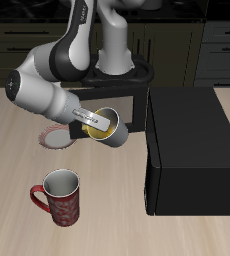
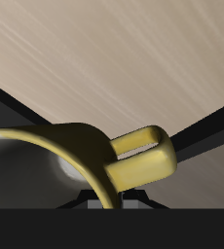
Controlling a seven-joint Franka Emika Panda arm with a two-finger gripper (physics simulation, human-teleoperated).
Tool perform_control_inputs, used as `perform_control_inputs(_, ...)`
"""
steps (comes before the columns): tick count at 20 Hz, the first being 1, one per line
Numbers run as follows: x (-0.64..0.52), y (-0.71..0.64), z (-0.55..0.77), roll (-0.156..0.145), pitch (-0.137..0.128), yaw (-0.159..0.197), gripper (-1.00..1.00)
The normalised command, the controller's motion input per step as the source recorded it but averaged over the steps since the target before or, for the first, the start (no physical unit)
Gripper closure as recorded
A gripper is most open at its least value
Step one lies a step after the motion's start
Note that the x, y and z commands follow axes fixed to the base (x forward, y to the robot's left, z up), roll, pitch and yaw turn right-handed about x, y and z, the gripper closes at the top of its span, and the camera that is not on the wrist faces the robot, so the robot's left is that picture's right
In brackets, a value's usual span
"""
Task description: Open the microwave and place the white and yellow mug in it
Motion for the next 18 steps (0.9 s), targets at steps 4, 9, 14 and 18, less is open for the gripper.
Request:
perform_control_inputs(4, -0.10, 0.39, 0.00, 0.054, 0.050, 0.190, 1.00)
perform_control_inputs(9, 0.02, 0.20, -0.01, 0.068, 0.039, 0.105, 1.00)
perform_control_inputs(14, -0.02, 0.17, -0.02, 0.052, 0.015, 0.024, 1.00)
perform_control_inputs(18, 0.03, 0.26, 0.09, 0.058, -0.010, 0.038, 1.00)
